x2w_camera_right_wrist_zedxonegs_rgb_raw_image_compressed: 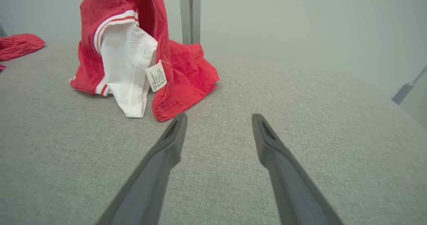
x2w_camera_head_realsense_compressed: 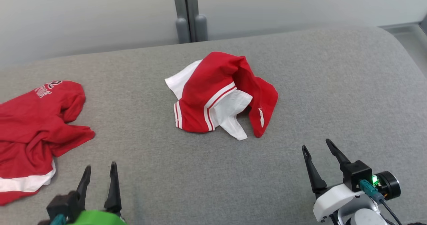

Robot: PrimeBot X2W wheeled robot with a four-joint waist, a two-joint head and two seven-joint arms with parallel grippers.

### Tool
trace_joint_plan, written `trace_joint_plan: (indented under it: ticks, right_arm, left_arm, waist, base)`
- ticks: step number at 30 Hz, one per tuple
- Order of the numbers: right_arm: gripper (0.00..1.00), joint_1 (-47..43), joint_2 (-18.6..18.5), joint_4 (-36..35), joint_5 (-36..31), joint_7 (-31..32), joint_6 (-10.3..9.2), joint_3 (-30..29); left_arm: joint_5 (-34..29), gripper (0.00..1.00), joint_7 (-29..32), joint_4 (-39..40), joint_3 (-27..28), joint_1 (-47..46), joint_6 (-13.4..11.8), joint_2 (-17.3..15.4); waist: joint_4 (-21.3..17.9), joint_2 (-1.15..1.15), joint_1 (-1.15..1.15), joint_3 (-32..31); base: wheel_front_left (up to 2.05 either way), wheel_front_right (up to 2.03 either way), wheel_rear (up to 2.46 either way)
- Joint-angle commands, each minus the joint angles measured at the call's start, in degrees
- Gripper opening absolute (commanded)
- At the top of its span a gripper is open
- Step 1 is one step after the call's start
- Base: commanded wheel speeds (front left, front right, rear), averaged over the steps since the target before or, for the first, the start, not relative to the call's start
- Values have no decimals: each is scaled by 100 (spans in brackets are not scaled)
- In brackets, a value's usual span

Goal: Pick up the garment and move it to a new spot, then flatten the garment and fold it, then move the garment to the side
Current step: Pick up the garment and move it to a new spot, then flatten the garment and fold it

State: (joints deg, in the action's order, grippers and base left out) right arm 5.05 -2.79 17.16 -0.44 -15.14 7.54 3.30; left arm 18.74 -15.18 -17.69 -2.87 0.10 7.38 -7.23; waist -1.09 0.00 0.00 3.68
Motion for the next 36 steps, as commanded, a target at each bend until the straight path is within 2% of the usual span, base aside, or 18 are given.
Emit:
trace_joint_plan:
  ticks: [1,4,10,17,26,33,34,36]
  right_arm:
    - [100,-82,-21,15,43,-1,-10,-8]
    - [100,-162,-23,35,34,-2,-10,-21]
    - [100,-73,-20,62,4,-2,-10,74]
    - [100,531,-23,366,178,-1,-10,690]
    - [100,1547,-25,1459,319,-1,-10,1166]
    - [100,1894,-22,2081,269,-1,-10,899]
    - [76,1928,-23,2153,278,-2,-10,897]
    - [0,1974,-24,2280,381,0,-8,1025]
  left_arm:
    - [-41,100,5,49,81,148,16,54]
    - [-128,100,5,188,257,363,16,197]
    - [-151,100,5,242,133,345,16,304]
    - [40,100,5,280,-87,16,16,329]
    - [307,100,5,225,-376,-318,16,214]
    - [452,100,5,222,-487,-452,16,181]
    - [452,100,5,216,-496,-456,16,178]
    - [457,100,5,205,-509,-461,16,175]
  waist:
    - [192,0,0,-166]
    - [293,0,0,-133]
    - [475,0,0,29]
    - [852,0,0,444]
    - [1423,0,0,958]
    - [1676,0,0,1126]
    - [1689,0,0,1128]
    - [1711,0,0,1127]
  base:
    - [0,0,0]
    - [0,0,0]
    - [0,0,0]
    - [0,0,0]
    - [0,0,0]
    - [0,0,0]
    - [0,0,0]
    - [0,0,0]
